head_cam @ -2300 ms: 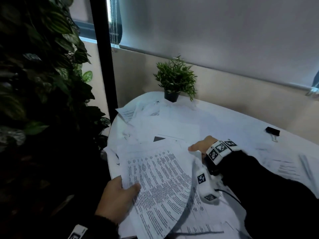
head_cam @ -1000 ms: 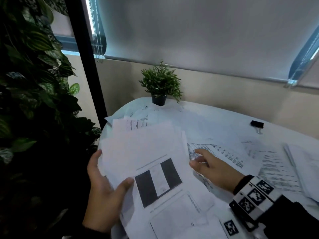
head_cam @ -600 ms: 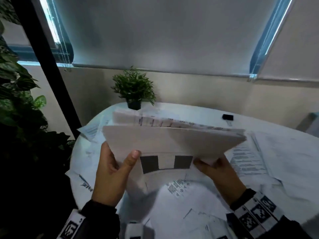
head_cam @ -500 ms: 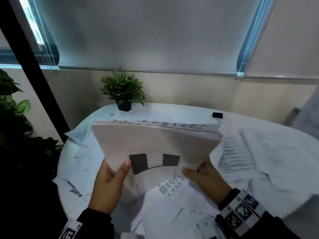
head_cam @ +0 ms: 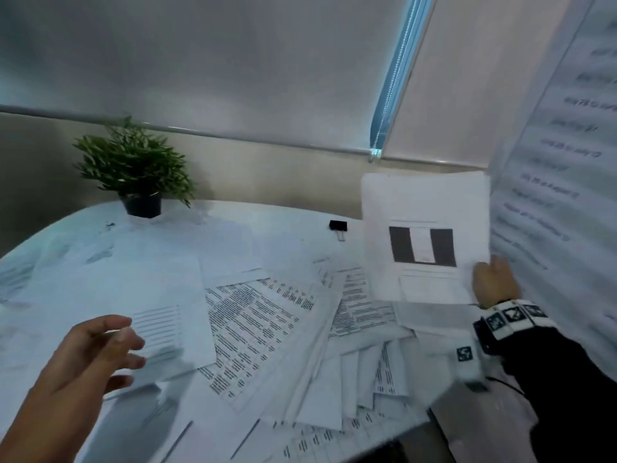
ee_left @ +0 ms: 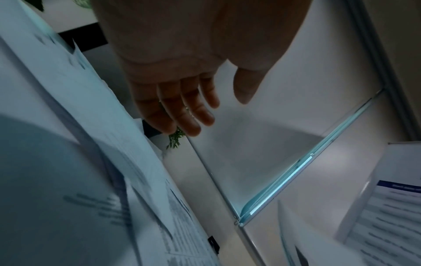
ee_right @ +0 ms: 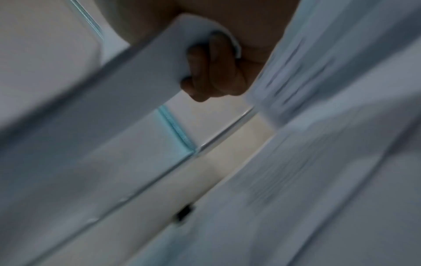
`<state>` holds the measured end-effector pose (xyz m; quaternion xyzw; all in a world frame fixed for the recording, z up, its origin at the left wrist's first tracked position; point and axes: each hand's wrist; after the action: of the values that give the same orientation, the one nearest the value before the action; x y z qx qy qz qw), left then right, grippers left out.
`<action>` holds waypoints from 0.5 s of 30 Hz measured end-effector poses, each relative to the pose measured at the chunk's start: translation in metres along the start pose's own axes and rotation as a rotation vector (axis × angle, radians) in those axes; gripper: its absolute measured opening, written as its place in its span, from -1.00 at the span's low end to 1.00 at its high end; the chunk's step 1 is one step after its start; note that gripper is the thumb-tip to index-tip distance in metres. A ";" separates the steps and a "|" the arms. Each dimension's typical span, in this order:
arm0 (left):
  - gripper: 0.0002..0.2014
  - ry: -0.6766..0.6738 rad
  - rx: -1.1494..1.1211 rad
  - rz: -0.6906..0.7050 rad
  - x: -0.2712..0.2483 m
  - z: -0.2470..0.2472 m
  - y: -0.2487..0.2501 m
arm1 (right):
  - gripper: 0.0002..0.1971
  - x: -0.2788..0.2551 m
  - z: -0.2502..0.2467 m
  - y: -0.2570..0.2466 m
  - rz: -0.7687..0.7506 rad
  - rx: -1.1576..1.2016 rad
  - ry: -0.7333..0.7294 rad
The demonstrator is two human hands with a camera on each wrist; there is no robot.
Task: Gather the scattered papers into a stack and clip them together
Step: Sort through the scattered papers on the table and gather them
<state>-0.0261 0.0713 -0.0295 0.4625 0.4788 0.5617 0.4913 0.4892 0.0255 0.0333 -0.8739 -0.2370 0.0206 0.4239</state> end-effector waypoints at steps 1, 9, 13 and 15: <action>-0.85 -0.003 0.028 -0.011 0.001 -0.002 -0.004 | -0.62 0.013 -0.006 0.009 0.035 -0.061 0.039; -0.81 -0.012 0.151 -0.048 -0.007 -0.004 -0.010 | -0.80 0.037 0.000 0.072 -0.192 -0.634 -0.102; -0.80 -0.064 0.314 0.032 -0.006 -0.008 0.009 | -0.80 0.053 0.012 0.097 -0.204 -0.944 -0.251; -0.90 -0.103 0.474 0.099 -0.001 -0.004 0.027 | -0.75 0.072 0.021 0.110 -0.216 -1.065 -0.285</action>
<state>-0.0333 0.0680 -0.0037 0.6159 0.5483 0.4325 0.3648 0.5917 0.0138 -0.0506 -0.9266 -0.3577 -0.0278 -0.1124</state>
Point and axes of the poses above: each hand's wrist, its own x-axis towards the middle knuckle, its own z-axis out of the palm, y = z × x, and after that the axes turned 5 degrees about y, right-handed
